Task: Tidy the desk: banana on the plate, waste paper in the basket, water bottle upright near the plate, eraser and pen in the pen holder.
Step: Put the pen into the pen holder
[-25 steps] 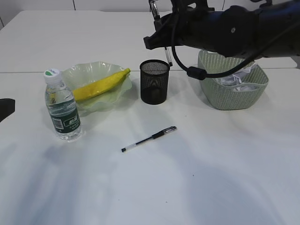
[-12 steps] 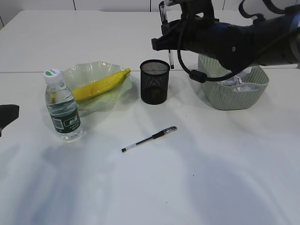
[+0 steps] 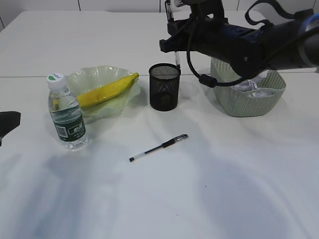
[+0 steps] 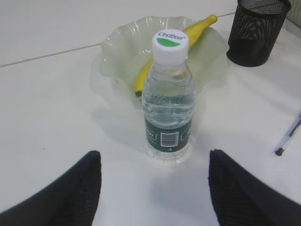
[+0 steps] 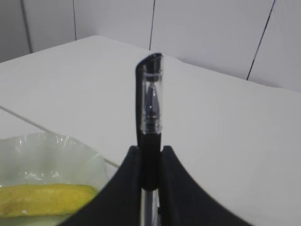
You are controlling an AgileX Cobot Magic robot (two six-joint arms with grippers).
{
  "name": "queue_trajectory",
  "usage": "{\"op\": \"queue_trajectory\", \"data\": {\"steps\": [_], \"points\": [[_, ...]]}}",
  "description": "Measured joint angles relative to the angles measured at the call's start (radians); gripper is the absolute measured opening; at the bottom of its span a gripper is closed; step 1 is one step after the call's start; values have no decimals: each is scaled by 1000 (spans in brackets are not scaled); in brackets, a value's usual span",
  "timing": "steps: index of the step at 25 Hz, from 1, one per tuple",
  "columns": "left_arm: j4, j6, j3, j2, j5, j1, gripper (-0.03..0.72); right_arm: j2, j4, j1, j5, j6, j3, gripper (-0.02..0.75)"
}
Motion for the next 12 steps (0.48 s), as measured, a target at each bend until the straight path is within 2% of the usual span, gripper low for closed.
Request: {"op": "queue_trajectory", "data": {"steps": [6, 12], "points": [[11, 0, 0, 0, 0, 0, 508, 62, -56, 0, 0, 49, -92, 42], [15, 0, 0, 0, -2, 0, 508, 120, -68, 0, -24, 54, -116, 42]]}}
